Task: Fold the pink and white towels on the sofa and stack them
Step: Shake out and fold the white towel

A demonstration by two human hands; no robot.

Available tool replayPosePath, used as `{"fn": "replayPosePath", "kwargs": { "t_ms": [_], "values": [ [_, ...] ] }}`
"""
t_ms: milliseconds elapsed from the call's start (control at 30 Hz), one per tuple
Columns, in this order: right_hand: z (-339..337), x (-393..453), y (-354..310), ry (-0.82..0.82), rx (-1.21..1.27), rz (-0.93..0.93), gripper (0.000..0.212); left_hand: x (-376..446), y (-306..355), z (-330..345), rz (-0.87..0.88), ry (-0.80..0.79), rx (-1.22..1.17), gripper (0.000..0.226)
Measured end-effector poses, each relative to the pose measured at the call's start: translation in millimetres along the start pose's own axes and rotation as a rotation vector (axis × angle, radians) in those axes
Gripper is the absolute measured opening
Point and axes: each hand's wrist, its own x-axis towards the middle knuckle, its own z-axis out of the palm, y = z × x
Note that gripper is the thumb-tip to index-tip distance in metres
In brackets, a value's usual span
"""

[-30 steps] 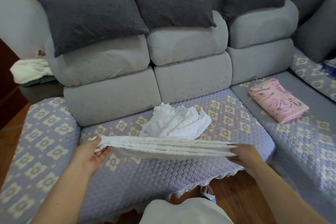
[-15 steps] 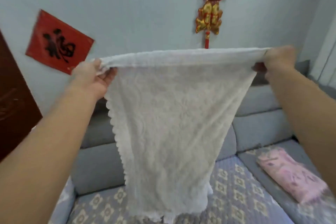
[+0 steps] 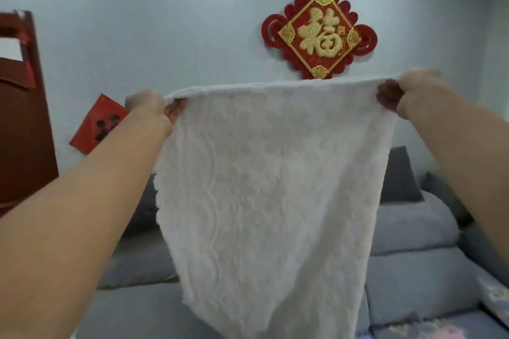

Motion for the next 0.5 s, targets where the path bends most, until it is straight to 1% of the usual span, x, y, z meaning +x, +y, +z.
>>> {"fn": "replayPosePath", "kwargs": {
  "t_ms": [33, 100, 133, 200, 233, 267, 333, 367, 433, 467, 500],
  "values": [
    [-4, 6, -6, 0.006, 0.051, -0.022, 0.035, -6, 0, 15, 0.033, 0.024, 0.009, 0.028],
    [-14, 11, -20, 0.007, 0.144, -0.105, 0.034, -19, -6, 45, 0.083, 0.042, 0.068, 0.027],
    [-20, 12, -26, 0.012, 0.157, -0.115, 0.031, -26, -12, 57, 0.071, 0.025, 0.114, 0.027],
    [-38, 22, -32, -0.003, 0.201, -0.059, 0.033, -41, -28, 71, -0.018, -0.041, 0.239, 0.034],
    [-48, 33, -31, -0.014, 0.196, -0.052, 0.035, -45, -40, 76, -0.059, -0.062, 0.279, 0.037],
    [-60, 45, -26, 0.013, 0.157, -0.073, 0.034, -49, -54, 81, -0.099, -0.045, 0.294, 0.039],
    [-87, 71, -4, 0.067, 0.032, -0.122, 0.027, -53, -99, 91, -0.129, -0.003, 0.34, 0.038],
    [-101, 82, 11, 0.076, -0.025, -0.107, 0.022, -52, -126, 92, -0.143, 0.029, 0.366, 0.033],
    [-134, 99, 45, 0.039, -0.054, 0.052, 0.019, -52, -189, 86, -0.233, 0.06, 0.41, 0.024],
    [-152, 108, 57, 0.03, -0.071, 0.127, 0.019, -47, -220, 85, -0.308, 0.04, 0.413, 0.026],
    [-171, 120, 63, 0.044, -0.077, 0.163, 0.02, -42, -247, 90, -0.37, -0.015, 0.407, 0.029]
  ]
}}
